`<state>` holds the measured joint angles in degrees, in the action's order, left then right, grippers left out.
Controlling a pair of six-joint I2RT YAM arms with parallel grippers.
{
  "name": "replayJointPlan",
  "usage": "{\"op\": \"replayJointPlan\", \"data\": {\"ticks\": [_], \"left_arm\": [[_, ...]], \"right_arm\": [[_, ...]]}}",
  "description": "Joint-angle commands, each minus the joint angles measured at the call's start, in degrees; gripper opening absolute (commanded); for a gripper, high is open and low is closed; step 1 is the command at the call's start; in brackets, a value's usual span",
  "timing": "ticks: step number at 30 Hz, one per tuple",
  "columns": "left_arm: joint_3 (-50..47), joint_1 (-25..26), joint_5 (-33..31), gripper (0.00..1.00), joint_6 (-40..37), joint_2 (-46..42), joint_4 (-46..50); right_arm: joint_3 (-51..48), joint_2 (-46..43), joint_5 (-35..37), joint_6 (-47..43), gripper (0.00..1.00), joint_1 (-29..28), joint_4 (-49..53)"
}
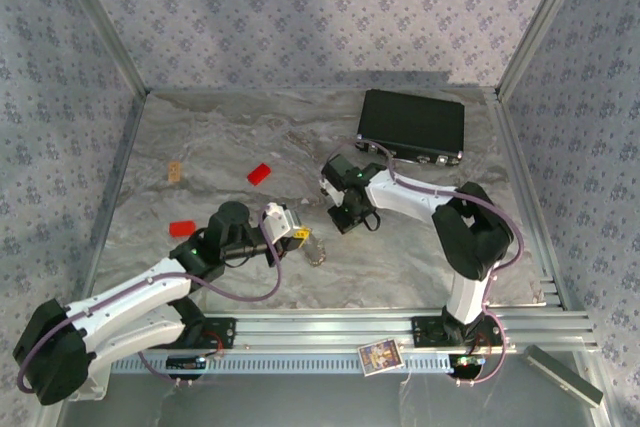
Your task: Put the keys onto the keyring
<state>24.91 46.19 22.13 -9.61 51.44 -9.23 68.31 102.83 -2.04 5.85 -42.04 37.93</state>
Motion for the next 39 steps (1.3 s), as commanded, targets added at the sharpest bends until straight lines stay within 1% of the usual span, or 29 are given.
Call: {"op": "replayJointPlan", "data": {"ticks": [1, 6, 14, 18, 24, 31, 39], "left_arm": [[1.2, 0.4, 1.9, 0.00, -0.5, 0.7, -2.3], [1.1, 0.3, 1.9, 0.00, -0.4, 1.1, -2.8], [1.1, 0.4, 1.9, 0.00, -0.4, 0.4, -2.1], [1.1, 0.4, 1.9, 0.00, -0.3, 0.5, -2.3], [1.1, 0.4, 2.0, 0.00, -0.3, 0.8, -2.4], [1.1, 0.4, 2.0, 0.00, -0.3, 0.7, -2.4], [1.1, 0.4, 2.0, 0.00, -0.3, 0.8, -2.5]], "right_arm": [[-2.6, -0.9, -1.5, 3.9, 0.00, 0.2, 0.2], [-3.7, -1.1, -1.8, 6.7, 0.00, 0.4, -0.8], [-2.9, 0.3, -1.5, 6.3, 0.00, 0.6, 1.6], [-2.1, 0.1, -1.2, 5.6, 0.07, 1.0, 3.2], [-1.3, 0.0, -0.6, 5.0, 0.10, 1.0, 4.9], [-0.9, 0.2, -0.4, 4.6, 0.16, 1.0, 5.7], [-0.8, 0.9, -0.7, 4.4, 0.16, 1.1, 6.0]]}}
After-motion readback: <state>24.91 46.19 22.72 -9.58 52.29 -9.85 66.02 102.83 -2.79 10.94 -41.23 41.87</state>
